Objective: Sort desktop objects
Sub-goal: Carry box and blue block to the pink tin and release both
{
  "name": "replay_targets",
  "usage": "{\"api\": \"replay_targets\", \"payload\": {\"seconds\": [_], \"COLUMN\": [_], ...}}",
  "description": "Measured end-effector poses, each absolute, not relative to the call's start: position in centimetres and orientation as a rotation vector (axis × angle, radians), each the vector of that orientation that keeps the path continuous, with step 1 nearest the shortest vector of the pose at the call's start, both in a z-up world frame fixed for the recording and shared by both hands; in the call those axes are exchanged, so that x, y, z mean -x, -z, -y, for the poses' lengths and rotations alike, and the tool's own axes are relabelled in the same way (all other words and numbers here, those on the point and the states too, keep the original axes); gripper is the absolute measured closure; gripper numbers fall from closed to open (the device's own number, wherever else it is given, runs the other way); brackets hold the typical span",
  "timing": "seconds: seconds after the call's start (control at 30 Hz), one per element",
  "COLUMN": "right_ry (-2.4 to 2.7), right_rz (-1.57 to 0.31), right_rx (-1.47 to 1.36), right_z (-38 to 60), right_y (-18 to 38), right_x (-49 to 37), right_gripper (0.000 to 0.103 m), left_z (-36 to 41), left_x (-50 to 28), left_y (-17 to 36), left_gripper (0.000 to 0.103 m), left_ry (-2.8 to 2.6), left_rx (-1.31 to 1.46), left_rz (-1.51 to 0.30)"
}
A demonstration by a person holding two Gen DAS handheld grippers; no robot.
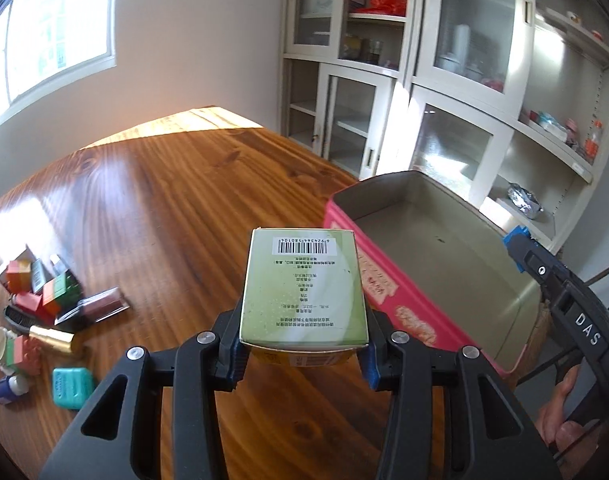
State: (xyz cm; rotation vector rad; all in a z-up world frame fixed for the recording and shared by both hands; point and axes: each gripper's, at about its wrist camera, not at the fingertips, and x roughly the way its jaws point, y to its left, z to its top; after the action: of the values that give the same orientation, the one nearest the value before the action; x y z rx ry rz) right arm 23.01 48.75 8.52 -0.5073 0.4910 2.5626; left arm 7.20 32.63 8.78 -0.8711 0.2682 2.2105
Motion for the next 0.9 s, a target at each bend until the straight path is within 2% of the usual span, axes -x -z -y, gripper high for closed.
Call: {"api": "replay_targets", "payload": {"seconds": [0.23, 0.6, 0.63, 0.67, 0.7, 0.73, 0.77, 0.83, 0.9], "right_ry": [-2.517, -2.510, -2.509, -2.506, -2.500, -2.495, -2.496, -2.483, -2.478], "right_rz": [-0.483, -0.485, -0.488, -0.493, -0.503, -0.514, -0.525, -0.529, -0.530], "right_rx": [0.517, 0.531, 0.533, 0.533, 0.532, 0.536, 0.532, 0.499, 0.464], "right_z": [-51.1, -51.9, -51.9, -52.0, -52.0, -52.1, -52.2, -52.3, -52.2], "right_y": [-8.5, -8.0, -8.0, -8.0, -7.9, -7.9, -7.9, -8.1, -8.4], "right_x": [-24.2, -24.0, -23.9, -23.9, -24.0, -24.0, -24.1, -24.5, -24.9], "right_gripper": [0.064, 0.064, 0.064, 0.063, 0.062, 0.053, 0.039, 0.021, 0.021], "left_z": [-37.6, -40.6, -40.8, -41.0, -41.0, -40.8, -40.5, -39.9, -39.2], "left_x": [-8.6, -8.8, -8.7, -8.6, -8.5, -8.6, -8.5, -8.4, -8.1], "left_y": [-9.3, -8.8, -8.7, -8.5, -8.5, -8.5, -8.7, -9.1, -9.5], "left_gripper": [0.056, 0.055, 0.050, 0.038, 0.034, 0.031, 0.031, 0.031, 0.031], "left_ry": [-2.120, -2.015, -1.994, -1.983, -1.990, -2.007, -2.027, -2.065, -2.097], "left_rx": [0.844, 0.875, 0.893, 0.912, 0.922, 0.915, 0.896, 0.862, 0.845], "left_rz": [-0.282, -0.305, -0.301, -0.297, -0.293, -0.286, -0.278, -0.268, -0.253]}}
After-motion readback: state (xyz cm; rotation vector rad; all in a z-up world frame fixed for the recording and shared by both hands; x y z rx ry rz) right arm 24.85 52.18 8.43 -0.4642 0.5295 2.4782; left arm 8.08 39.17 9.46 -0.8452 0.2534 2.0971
